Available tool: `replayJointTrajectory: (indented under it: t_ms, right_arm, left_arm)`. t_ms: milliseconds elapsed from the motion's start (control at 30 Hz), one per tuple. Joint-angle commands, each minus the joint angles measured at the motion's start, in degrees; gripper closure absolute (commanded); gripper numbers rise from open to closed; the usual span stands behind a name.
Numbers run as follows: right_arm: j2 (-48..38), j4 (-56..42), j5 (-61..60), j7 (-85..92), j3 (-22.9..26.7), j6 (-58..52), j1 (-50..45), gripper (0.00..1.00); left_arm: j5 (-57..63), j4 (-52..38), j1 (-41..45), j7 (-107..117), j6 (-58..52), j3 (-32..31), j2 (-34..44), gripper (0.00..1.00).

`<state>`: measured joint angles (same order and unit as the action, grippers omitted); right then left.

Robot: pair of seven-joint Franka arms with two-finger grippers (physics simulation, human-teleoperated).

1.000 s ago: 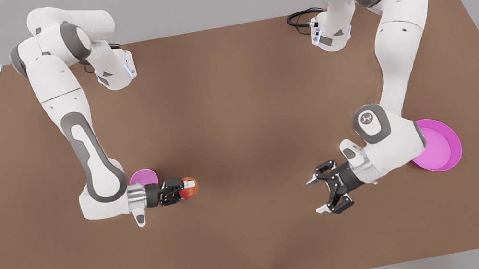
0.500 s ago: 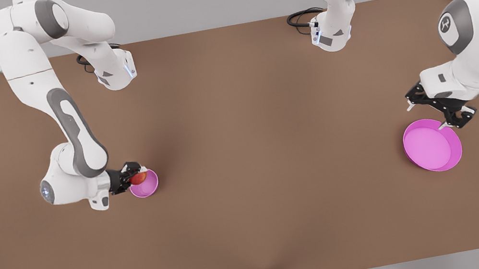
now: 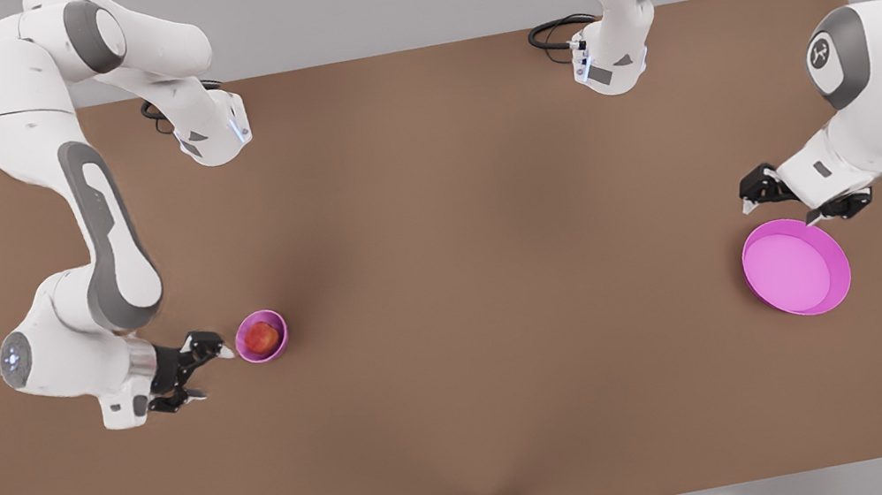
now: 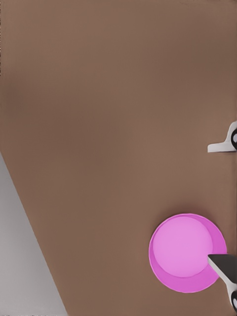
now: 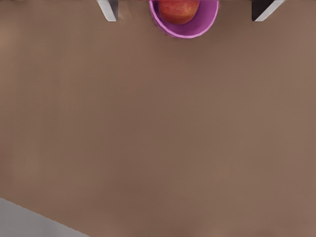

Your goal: Use the left arm to pick up the apple from the plate, transfer it to the gripper of the right arm, and then use the right arm to place it into the bowl

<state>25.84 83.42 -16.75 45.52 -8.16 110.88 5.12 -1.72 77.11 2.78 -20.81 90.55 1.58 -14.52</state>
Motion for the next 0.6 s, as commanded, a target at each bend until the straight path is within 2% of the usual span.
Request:
replayJointTrajectory:
  t_ms: [0,33,100,167,200,233,300,567]
  right_arm:
    - [-0.4,-9.4,15.3,-20.8,-0.6,-15.1,-0.6,0.0]
    - [-2.2,-11.6,19.9,-27.1,-2.8,-15.1,-0.7,0.0]
    - [-6.5,-12.0,21.2,-37.1,-3.4,-17.5,-0.1,0.0]
    - [-14.5,-6.1,21.0,-46.6,-2.5,-18.2,-0.1,0.01]
    - [-16.4,-4.0,21.0,-47.4,1.9,-18.4,-2.7,0.0]
    - [-16.7,-5.0,20.6,-47.4,6.5,-21.2,-6.5,0.0]
    - [-16.5,-6.9,18.5,-48.2,8.2,-24.1,-6.5,0.0]
    - [-15.0,-5.0,18.4,-52.0,7.7,-19.4,-6.6,0.0]
  left_arm:
    - [0.2,0.0,-0.1,22.3,-0.3,0.0,-0.2,0.0]
    - [0.4,-0.6,-0.1,23.7,-0.3,0.0,-0.9,0.0]
    - [2.3,-2.2,0.2,26.3,-0.3,-0.2,-2.5,0.0]
    - [2.2,-2.8,0.2,26.3,-0.2,-0.2,-2.9,0.0]
    - [2.2,-2.8,0.2,26.3,0.2,-0.2,-2.9,0.0]
    - [2.2,-2.8,0.2,26.2,0.3,-0.3,-2.9,0.0]
    - [2.1,-2.8,0.3,25.8,0.4,-0.6,-3.0,0.0]
    - [2.0,-3.2,1.2,26.3,0.5,-0.9,-2.9,0.0]
